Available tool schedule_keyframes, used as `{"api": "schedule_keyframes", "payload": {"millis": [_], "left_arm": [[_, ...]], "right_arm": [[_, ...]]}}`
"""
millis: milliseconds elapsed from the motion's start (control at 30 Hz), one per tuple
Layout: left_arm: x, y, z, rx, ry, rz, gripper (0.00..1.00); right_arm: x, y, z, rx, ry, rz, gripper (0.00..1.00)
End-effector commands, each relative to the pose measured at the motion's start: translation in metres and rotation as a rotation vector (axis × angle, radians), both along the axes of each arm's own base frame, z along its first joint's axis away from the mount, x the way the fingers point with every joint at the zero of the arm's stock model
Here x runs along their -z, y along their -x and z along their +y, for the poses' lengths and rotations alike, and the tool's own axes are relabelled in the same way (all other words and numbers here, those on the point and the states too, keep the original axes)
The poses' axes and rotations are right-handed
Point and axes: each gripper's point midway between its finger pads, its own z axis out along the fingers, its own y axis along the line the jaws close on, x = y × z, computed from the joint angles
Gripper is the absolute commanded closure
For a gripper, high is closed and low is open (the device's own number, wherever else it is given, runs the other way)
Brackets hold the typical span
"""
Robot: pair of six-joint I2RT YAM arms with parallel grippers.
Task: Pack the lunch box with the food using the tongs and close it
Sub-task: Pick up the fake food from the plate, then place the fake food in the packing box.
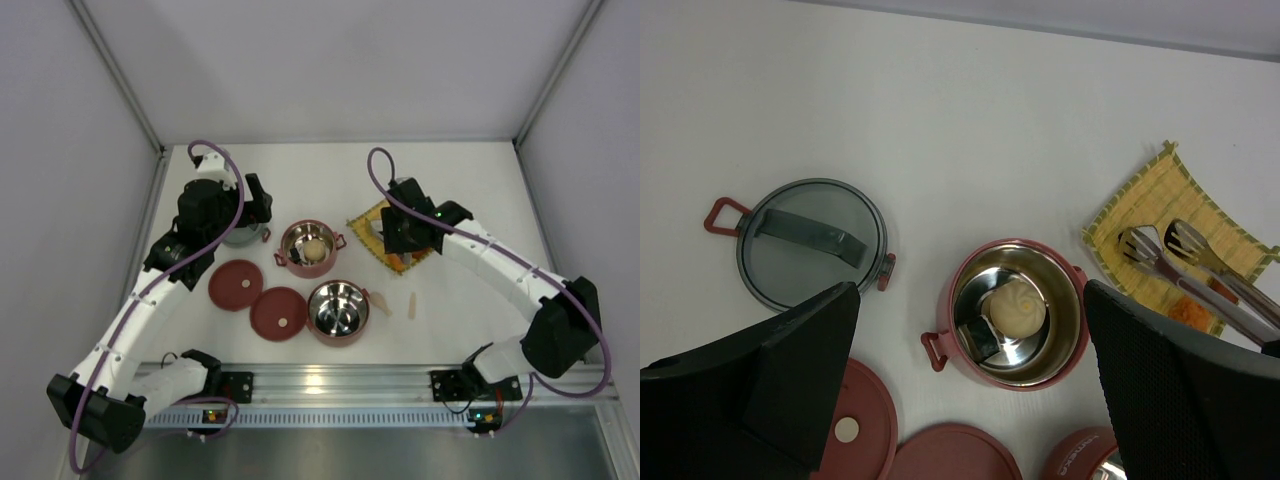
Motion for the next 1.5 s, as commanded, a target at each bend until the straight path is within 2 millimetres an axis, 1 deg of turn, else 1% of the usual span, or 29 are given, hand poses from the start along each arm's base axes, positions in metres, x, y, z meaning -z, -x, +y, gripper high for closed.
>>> {"api": "schedule_keyframes", "payload": {"millis": [0,67,167,200,267,300,367,400,433,467,500,567,633,667,700,733,800,833,900,933,967,1033,1067,1133,1167,1267,1333,1400,1467], "left_arm": [[-0.02,-0.001,-0.001,0.003,0.025,-0.047,0.01],[-0.019,0.0,-0.001,0.003,0.025,-0.046,0.01],[-0.019,-0.001,-0.001,0.003,0.025,-0.046,0.01],[-0.02,-0.001,-0.001,0.001,0.025,-0.047,0.01],[-0.018,-0.001,-0.001,0.001,0.023,-0.043,0.01],[-0.018,-0.001,-0.001,0.001,0.023,-0.043,0.02],[-0.018,-0.001,-0.001,0.003,0.023,-0.041,0.01],[-0.018,-0.001,-0.001,0.002,0.025,-0.041,0.01],[-0.018,-0.001,-0.001,0.001,0.025,-0.043,0.01],[-0.019,-0.001,-0.001,0.002,0.025,-0.044,0.01],[-0.019,-0.001,-0.001,0.002,0.026,-0.044,0.01],[-0.018,-0.002,-0.001,0.002,0.026,-0.041,0.01],[-0.017,-0.002,-0.002,0.005,0.026,-0.037,0.01],[-0.018,-0.001,-0.002,0.007,0.025,-0.041,0.01],[-0.018,-0.002,-0.002,0.005,0.027,-0.04,0.01],[-0.017,-0.002,-0.002,0.003,0.026,-0.039,0.01],[-0.017,-0.001,-0.002,0.003,0.025,-0.039,0.01],[-0.017,-0.001,-0.001,0.002,0.025,-0.039,0.01],[-0.018,-0.002,-0.002,0.002,0.025,-0.039,0.01],[-0.017,-0.002,-0.001,-0.001,0.025,-0.04,0.01],[-0.017,-0.001,-0.001,0.0,0.024,-0.038,0.01],[-0.017,-0.002,-0.001,-0.002,0.025,-0.038,0.01],[-0.016,-0.002,-0.001,-0.003,0.024,-0.037,0.01],[-0.016,-0.002,-0.001,-0.003,0.024,-0.037,0.01],[-0.016,-0.002,-0.001,-0.001,0.023,-0.037,0.01],[-0.016,-0.002,0.0,-0.004,0.023,-0.037,0.01],[-0.017,-0.002,0.0,-0.005,0.021,-0.039,0.01],[-0.017,-0.002,0.0,-0.007,0.021,-0.039,0.01],[-0.016,-0.002,0.0,-0.007,0.02,-0.038,0.01]], "right_arm": [[-0.006,-0.018,0.01,-0.004,-0.043,-0.061,0.54],[-0.001,-0.017,0.012,-0.009,-0.042,-0.05,0.55],[0.003,-0.018,0.013,-0.008,-0.042,-0.042,0.59],[0.002,-0.018,0.013,-0.01,-0.048,-0.047,0.67],[0.002,-0.018,0.013,-0.008,-0.05,-0.047,0.76],[0.002,-0.017,0.013,-0.007,-0.048,-0.046,0.83],[0.001,-0.017,0.011,-0.002,-0.043,-0.05,0.89],[-0.003,-0.018,0.011,-0.002,-0.043,-0.056,0.94],[-0.005,-0.017,0.009,0.002,-0.04,-0.057,0.94],[-0.014,-0.017,0.009,0.006,-0.05,-0.076,0.96],[-0.017,-0.016,0.007,0.005,-0.052,-0.082,0.97],[-0.034,-0.016,0.006,0.007,-0.066,-0.111,0.97],[-0.06,-0.016,0.009,-0.007,-0.1,-0.154,0.98],[-0.067,-0.014,0.01,-0.016,-0.108,-0.158,0.98],[-0.084,-0.013,0.014,-0.029,-0.132,-0.191,0.98],[-0.09,-0.011,0.016,-0.039,-0.142,-0.197,0.98],[-0.105,-0.004,0.027,-0.077,-0.172,-0.213,0.98],[-0.108,-0.002,0.033,-0.094,-0.183,-0.215,0.98],[-0.113,0.007,0.047,-0.136,-0.204,-0.214,0.98],[-0.114,0.009,0.053,-0.15,-0.213,-0.212,0.98],[-0.115,0.015,0.063,-0.18,-0.223,-0.21,0.98],[-0.114,0.019,0.076,-0.204,-0.241,-0.206,0.98],[-0.114,0.024,0.087,-0.23,-0.25,-0.203,0.97],[-0.111,0.027,0.101,-0.255,-0.25,-0.195,0.96],[-0.11,0.032,0.111,-0.281,-0.253,-0.19,0.95],[-0.102,0.034,0.131,-0.307,-0.241,-0.169,0.92],[-0.099,0.035,0.136,-0.316,-0.234,-0.162,0.89],[-0.096,0.037,0.142,-0.327,-0.231,-0.157,0.84],[-0.094,0.038,0.144,-0.329,-0.227,-0.151,0.77]]}}
